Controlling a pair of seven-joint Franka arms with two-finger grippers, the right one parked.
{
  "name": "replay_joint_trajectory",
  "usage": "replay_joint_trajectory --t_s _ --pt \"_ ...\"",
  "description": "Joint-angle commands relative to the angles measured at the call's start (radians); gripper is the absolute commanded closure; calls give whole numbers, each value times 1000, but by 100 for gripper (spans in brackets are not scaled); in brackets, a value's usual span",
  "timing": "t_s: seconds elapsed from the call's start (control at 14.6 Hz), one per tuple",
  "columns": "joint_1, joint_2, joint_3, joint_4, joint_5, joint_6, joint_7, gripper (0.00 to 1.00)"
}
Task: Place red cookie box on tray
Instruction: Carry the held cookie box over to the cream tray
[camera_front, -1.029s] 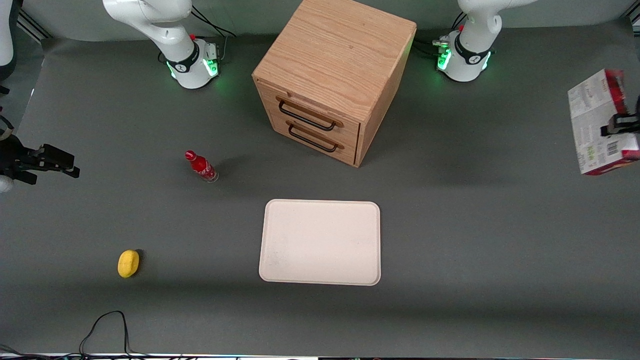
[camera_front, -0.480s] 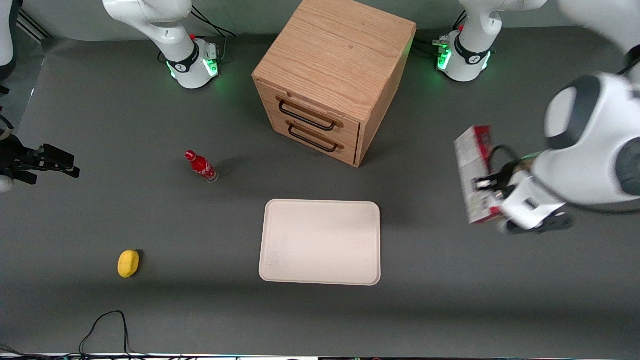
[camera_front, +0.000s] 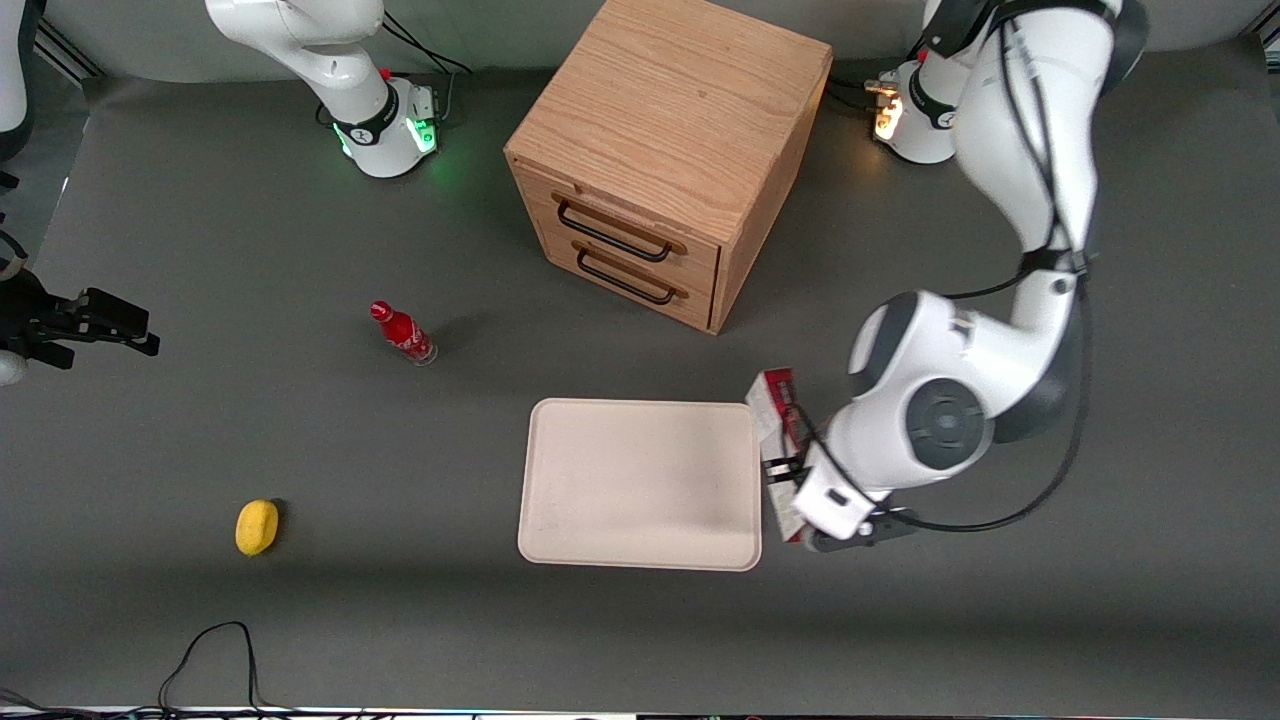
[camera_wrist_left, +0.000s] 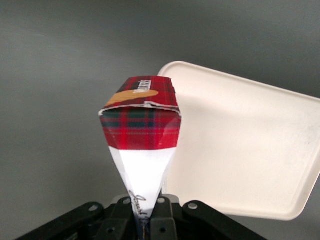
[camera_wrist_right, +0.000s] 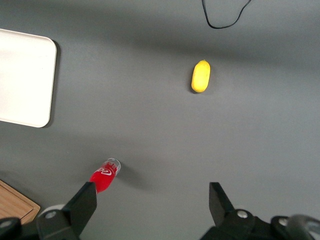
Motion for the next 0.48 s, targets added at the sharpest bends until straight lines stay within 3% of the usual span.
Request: replay_joint_trajectory --t_s 0.0,0.41 --pt "-24 85 11 71 -8 49 -29 100" --pt "-45 150 11 70 -2 109 -23 100"
